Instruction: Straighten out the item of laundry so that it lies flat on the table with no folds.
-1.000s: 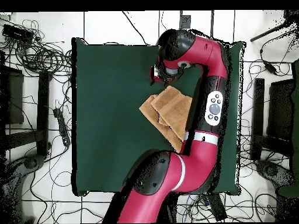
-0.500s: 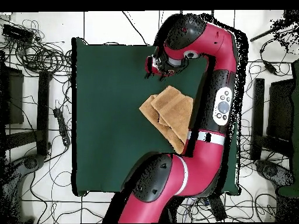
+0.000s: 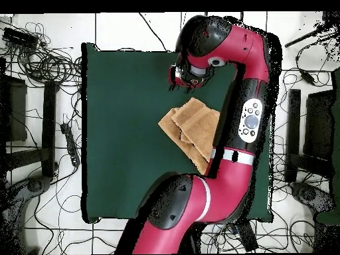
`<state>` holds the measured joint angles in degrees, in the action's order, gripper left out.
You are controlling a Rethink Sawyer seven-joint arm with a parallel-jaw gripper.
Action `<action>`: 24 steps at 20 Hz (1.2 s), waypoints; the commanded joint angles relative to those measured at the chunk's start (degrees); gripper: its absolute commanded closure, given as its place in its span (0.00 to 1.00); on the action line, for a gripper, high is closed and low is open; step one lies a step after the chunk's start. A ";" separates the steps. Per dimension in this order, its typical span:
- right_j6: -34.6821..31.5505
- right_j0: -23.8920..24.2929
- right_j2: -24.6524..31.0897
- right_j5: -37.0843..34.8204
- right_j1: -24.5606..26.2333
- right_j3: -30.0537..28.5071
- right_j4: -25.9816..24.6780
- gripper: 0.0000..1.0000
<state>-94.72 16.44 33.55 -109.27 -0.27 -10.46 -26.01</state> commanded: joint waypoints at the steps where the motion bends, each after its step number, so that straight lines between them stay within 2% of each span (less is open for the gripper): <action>1: -0.66 -2.53 1.17 20.39 6.93 -6.35 -4.12 0.00; 2: -0.17 -2.36 -0.19 24.79 6.58 -8.01 -2.65 0.00; 4: 1.32 -1.51 -2.83 29.11 4.53 -13.29 0.01 0.00; 5: 1.94 -0.89 -4.40 31.77 2.76 -17.31 1.27 0.00; 7: 0.49 0.70 -7.82 41.64 -2.79 -29.16 3.69 0.00; 10: -2.17 2.56 -9.56 50.96 -9.58 -41.93 4.25 0.00; 12: -3.52 3.18 -10.06 55.18 -12.37 -46.76 3.72 0.00; 15: -4.16 3.84 -10.26 58.16 -14.53 -50.43 3.37 0.00; 24: -2.35 4.30 -10.63 48.11 -17.14 -50.00 6.85 0.00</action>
<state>-94.72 21.01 23.29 -55.48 -13.00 -48.60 -22.81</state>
